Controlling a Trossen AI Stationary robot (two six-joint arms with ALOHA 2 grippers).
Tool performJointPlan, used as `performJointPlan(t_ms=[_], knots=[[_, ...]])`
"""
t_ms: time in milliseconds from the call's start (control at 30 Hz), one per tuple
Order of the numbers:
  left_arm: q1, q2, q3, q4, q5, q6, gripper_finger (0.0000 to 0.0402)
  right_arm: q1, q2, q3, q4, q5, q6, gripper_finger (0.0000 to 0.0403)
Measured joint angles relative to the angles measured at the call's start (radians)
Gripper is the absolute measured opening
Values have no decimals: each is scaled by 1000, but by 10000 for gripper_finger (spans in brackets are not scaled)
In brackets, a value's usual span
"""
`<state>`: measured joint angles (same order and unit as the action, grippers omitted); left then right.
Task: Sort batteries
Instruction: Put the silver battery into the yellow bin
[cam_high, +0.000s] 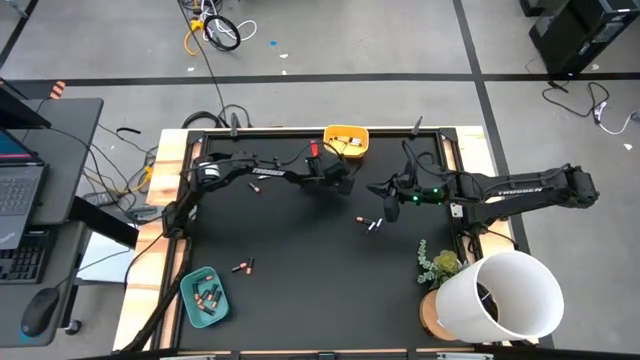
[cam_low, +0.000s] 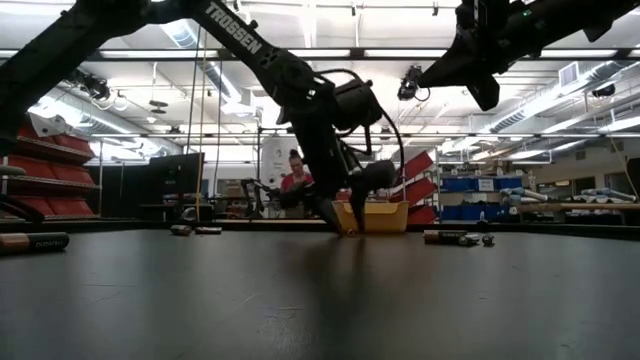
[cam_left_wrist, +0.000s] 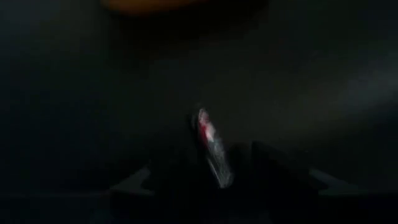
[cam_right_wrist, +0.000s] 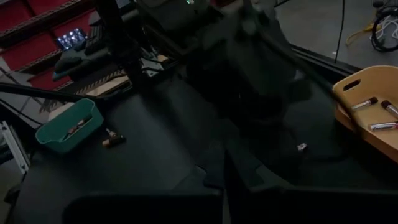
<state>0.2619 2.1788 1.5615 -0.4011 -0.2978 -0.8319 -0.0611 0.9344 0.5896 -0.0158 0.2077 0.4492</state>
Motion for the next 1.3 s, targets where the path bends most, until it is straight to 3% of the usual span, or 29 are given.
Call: performJointPlan(t_ms=[267, 367, 500, 533, 800, 1300], knots=[[-12, 36, 6, -37, -1, 56, 176, -2, -8, 0, 9, -3, -1, 0], [-13, 36, 6, -73, -6, 141, 135, -2, -12, 0, 13, -3, -4, 0], [-15, 37, 6, -113, 2, 275, 37, -2, -12, 1, 19, -3, -6, 0], [-16, 36, 5, -125, 4, 301, 30, -2, -12, 1, 23, -3, -6, 0], [-12, 18, 13, -165, 98, 386, 29, -2, -12, 1, 31, 4, -7, 0], [-6, -183, 16, -120, 309, 466, 29, -47, -12, 0, 42, 54, 6, 0]])
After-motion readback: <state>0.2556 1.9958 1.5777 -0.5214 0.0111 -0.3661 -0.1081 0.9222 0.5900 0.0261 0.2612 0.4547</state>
